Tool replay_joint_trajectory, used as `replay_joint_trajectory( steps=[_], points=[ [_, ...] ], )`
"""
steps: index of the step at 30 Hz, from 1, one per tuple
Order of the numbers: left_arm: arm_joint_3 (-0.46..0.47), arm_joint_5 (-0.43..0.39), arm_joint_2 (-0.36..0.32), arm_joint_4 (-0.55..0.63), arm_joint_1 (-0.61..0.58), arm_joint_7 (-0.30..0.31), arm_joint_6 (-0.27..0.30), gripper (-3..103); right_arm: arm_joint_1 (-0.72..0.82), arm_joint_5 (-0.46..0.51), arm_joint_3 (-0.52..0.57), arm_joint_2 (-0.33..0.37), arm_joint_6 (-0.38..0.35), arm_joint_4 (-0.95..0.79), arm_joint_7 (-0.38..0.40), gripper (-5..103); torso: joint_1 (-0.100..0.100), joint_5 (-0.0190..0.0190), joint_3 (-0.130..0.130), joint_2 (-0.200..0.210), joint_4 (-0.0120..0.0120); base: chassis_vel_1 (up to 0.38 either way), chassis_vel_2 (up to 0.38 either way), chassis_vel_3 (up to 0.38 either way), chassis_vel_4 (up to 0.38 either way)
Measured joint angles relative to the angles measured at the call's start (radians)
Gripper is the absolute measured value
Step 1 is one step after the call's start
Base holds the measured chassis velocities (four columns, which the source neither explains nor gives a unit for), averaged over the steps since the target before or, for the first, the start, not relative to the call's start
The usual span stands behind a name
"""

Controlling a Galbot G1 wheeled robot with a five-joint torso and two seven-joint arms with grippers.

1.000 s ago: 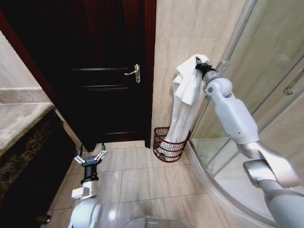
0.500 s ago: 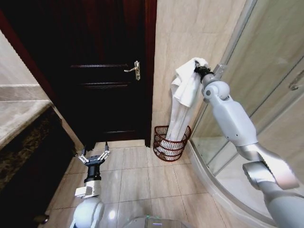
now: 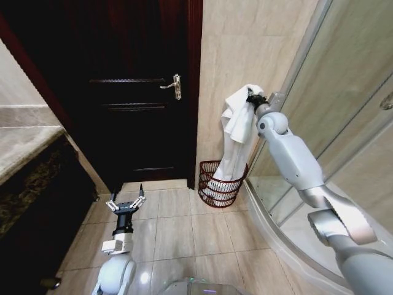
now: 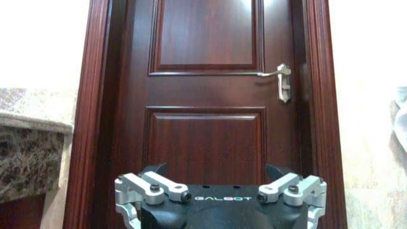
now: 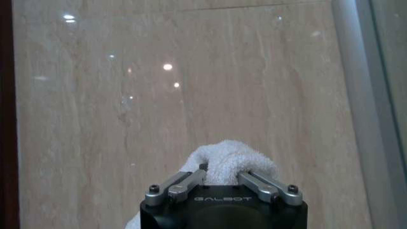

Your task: Discard the used towel into the hamper.

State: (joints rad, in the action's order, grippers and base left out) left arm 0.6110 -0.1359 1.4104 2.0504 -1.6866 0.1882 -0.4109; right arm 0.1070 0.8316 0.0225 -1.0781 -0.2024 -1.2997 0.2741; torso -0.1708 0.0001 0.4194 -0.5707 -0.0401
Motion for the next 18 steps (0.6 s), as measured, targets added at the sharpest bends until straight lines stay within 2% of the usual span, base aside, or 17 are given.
replay_joint_trajectory(
  steps=[18],
  points=[
    [0.001, 0.006, 0.009, -0.011, 0.000, -0.006, -0.013, 100, 0.068, -0.024, 0.012, -0.004, 0.011, -0.030, -0.002, 5, 0.029, -0.0001, -0.045, 0.075, 0.0001, 0.000, 0.000, 0.000, 0.000]
  ],
)
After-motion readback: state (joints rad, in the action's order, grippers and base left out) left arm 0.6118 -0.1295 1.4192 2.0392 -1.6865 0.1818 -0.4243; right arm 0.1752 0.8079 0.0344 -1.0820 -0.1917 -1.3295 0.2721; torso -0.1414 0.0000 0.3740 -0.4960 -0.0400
